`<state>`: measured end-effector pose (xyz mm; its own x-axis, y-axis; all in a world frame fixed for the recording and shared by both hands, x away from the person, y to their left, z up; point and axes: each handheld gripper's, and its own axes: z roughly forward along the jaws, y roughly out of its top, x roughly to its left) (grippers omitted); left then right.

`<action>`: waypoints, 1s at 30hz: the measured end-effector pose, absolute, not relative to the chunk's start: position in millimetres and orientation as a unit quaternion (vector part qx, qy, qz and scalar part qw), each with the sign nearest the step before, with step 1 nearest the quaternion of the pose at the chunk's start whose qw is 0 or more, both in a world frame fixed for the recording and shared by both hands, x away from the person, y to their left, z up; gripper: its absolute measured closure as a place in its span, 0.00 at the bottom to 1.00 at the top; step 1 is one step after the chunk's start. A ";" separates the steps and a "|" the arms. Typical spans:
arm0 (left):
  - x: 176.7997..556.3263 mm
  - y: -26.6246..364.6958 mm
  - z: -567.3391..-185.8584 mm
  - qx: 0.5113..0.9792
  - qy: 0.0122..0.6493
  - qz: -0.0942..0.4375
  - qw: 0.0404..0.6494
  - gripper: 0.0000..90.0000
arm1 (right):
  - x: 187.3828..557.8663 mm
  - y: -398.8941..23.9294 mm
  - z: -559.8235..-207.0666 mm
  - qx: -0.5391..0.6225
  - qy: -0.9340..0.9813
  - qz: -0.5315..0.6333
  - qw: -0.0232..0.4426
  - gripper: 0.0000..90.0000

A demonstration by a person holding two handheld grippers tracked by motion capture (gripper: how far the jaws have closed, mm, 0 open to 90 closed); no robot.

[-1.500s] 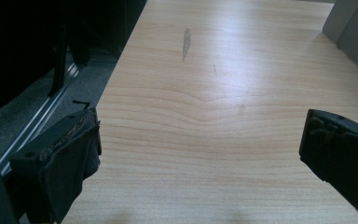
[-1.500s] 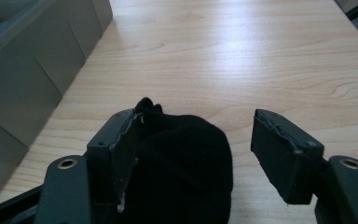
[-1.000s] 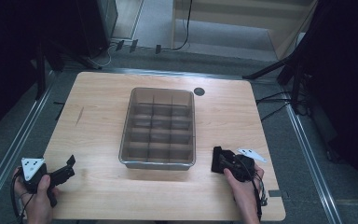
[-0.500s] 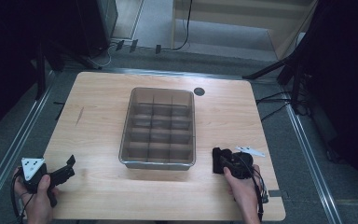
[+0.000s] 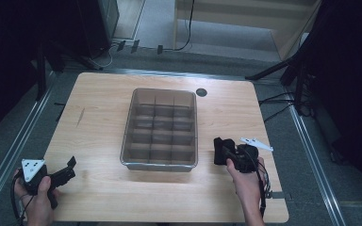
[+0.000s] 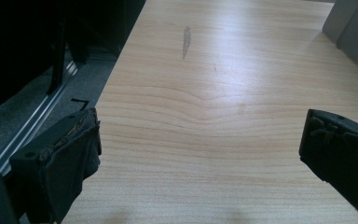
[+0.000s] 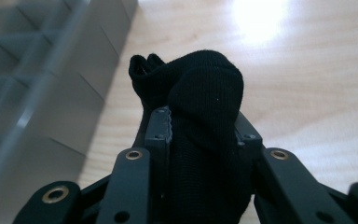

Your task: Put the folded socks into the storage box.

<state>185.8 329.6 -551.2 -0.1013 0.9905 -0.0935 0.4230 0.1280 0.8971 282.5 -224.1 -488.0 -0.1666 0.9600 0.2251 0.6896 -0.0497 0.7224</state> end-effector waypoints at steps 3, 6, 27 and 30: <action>185.8 329.7 -551.2 0.548 0.644 0.368 0.386 0.00 | 284.1 -220.7 -481.0 0.617 0.662 0.385 0.181 0.74; 185.8 329.8 -551.2 0.548 0.645 0.367 0.386 0.00 | 286.6 -215.9 -472.2 0.609 0.664 0.392 0.186 0.74; 185.6 329.8 -551.2 0.549 0.643 0.367 0.387 0.00 | 304.0 -160.5 -429.7 0.563 0.682 0.425 0.192 0.74; 185.3 329.9 -551.2 0.550 0.643 0.366 0.388 0.00 | 307.4 -143.9 -433.3 0.553 0.691 0.427 0.185 0.74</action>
<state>185.3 329.9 -551.2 -0.0947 0.9909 -0.0961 0.4239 0.1275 0.8967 307.4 -143.9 -433.3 -0.3205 0.9221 0.2168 0.6061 0.0237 0.7951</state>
